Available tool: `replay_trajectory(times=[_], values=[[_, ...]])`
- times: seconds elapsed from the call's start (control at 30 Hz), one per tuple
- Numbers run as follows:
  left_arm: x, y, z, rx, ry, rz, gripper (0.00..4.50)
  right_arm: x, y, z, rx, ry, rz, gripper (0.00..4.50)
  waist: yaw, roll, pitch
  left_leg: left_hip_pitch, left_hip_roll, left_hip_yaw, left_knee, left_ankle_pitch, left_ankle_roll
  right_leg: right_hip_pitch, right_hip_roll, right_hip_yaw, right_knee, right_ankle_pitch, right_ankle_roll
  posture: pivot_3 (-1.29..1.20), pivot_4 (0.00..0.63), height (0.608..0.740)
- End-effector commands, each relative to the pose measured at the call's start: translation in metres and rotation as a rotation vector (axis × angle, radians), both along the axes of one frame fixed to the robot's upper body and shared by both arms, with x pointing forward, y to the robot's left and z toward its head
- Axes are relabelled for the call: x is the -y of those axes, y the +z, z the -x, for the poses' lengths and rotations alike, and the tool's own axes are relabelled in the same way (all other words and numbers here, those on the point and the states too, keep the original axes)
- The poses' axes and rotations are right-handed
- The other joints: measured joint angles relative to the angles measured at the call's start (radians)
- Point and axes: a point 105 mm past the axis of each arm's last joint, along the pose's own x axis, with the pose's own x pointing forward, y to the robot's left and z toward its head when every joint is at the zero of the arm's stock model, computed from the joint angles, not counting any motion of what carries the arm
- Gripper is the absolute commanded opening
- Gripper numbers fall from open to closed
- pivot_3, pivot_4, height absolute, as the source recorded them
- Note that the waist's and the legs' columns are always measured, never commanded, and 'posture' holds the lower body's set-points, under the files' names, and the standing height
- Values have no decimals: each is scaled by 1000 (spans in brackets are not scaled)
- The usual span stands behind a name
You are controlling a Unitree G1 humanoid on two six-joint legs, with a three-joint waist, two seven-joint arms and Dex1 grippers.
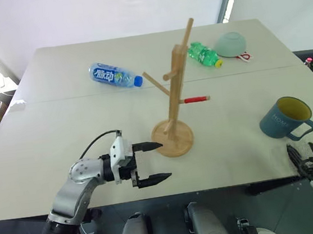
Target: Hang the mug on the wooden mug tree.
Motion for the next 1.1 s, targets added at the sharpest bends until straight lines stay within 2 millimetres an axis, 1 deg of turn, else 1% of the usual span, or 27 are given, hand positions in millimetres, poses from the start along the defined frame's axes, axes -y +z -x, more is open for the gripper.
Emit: replay_trajectory(times=[0.03,0.17,0.3,0.43,0.6,0.87,0.9,0.93,0.97,1.0,1.03,1.07,1.1], values=[[1,13,1,41,-9,27,4500,7,20,-2,79,-42,26,2858,0,0,0,0,0,0,0,0,0,0,0,0,0,0,0,0,150,740],[3,17,0,48,-6,37,4500,18,22,-6,103,-110,18,2858,0,0,0,0,0,0,0,0,0,0,0,0,0,0,0,0,150,740],[4,19,0,50,-4,42,4500,23,25,-8,120,-139,16,2858,1,0,0,0,0,0,1,0,0,1,0,0,0,0,0,0,150,740],[4,21,0,56,-6,42,4500,25,23,-12,117,-157,13,2858,0,0,0,0,0,0,1,0,0,1,0,0,0,0,0,0,150,740],[4,25,-3,72,-2,52,4500,23,20,-21,119,-162,-6,2858,0,0,0,0,0,0,2,0,0,1,0,0,1,0,0,0,150,740],[5,26,-4,77,1,51,4500,25,12,-34,137,-190,-99,2858,-1,0,0,0,0,-1,4,0,0,1,1,0,2,0,0,0,150,740],[5,26,-5,77,3,50,4500,25,11,-35,137,-190,-105,2294,-1,0,0,0,0,-1,4,0,0,1,0,0,2,0,0,0,150,740],[4,26,-5,78,4,50,4500,24,10,-37,136,-185,-111,1997,-1,0,0,0,0,-1,4,0,0,1,0,0,2,0,0,0,150,740],[4,27,-5,79,5,50,4500,23,9,-38,136,-179,-119,1546,0,0,0,0,0,-1,4,0,0,1,0,0,2,0,0,0,150,740],[4,27,-5,79,6,50,4500,23,9,-39,136,-174,-124,929,-1,0,0,0,0,-1,4,0,0,1,0,0,2,0,0,0,150,740],[4,27,-5,79,7,50,4500,21,9,-40,138,-166,-128,402,-1,0,0,0,0,-1,4,0,0,1,0,0,2,0,0,0,150,740],[4,27,-5,79,8,50,4500,20,9,-40,140,-159,-130,75,-1,0,0,0,0,-1,4,0,0,1,0,0,2,0,0,0,150,740],[4,27,-6,78,14,50,4500,17,11,-41,139,-145,-119,75,-1,0,0,0,0,-1,4,0,0,2,1,0,2,0,0,0,150,740]])
